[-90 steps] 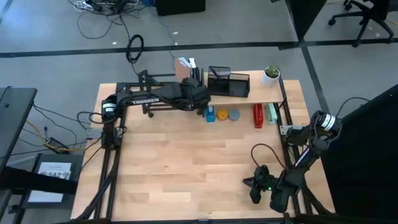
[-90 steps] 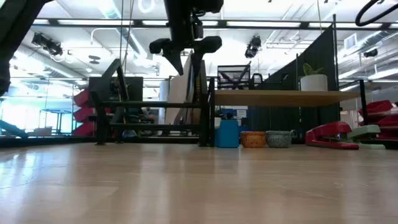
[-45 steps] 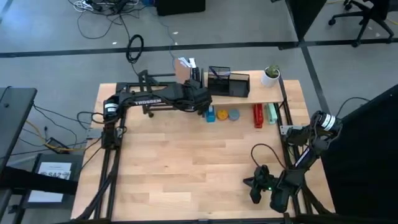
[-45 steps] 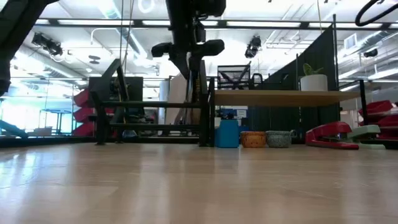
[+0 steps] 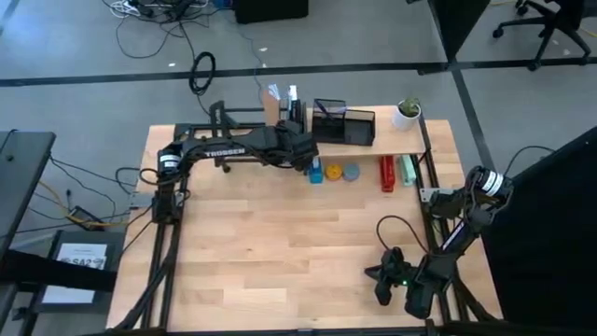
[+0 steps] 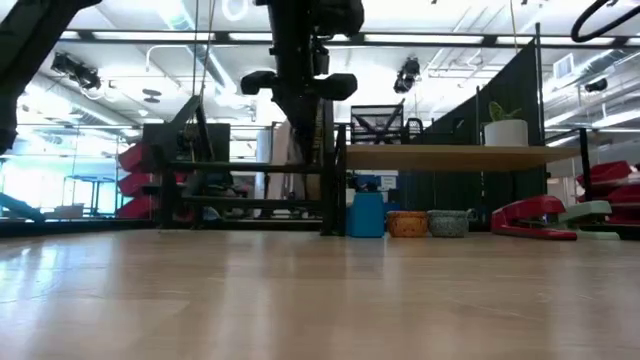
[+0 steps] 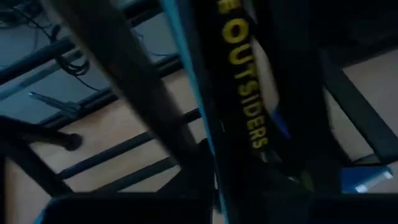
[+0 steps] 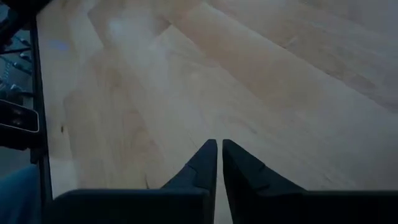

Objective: Stock shelves
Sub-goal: Remove the light blue book from the book shelf

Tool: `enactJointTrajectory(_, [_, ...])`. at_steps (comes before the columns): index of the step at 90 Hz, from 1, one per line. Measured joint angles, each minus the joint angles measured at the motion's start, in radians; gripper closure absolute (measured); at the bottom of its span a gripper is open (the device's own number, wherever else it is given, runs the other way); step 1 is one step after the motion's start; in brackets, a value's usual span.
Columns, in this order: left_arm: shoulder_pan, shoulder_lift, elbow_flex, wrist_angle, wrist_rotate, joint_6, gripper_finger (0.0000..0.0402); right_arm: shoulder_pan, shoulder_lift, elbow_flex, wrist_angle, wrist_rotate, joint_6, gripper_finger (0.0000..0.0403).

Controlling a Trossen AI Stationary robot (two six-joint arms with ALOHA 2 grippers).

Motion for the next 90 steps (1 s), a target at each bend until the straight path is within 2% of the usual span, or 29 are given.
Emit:
enactJointTrajectory(33, [-0.046, -0.012, 0.039, -0.019, -0.075, 0.000, 0.0400, 0.000, 0.000, 0.000, 0.000, 0.000, 0.000, 0.0403])
enactJointTrajectory(52, [-0.085, -0.014, 0.131, -0.070, -0.164, 0.007, 0.0401, 0.000, 0.000, 0.000, 0.000, 0.000, 0.000, 0.0403])
enactJointTrajectory(76, [-0.129, -0.014, 0.292, -0.241, -0.279, 0.011, 0.0401, 0.000, 0.000, 0.000, 0.000, 0.000, 0.000, 0.0403])
enactJointTrajectory(90, [-0.181, -0.014, 0.403, -0.256, -0.312, 0.091, 0.0401, -0.003, 0.000, 0.000, 0.000, 0.000, -0.001, 0.0403])
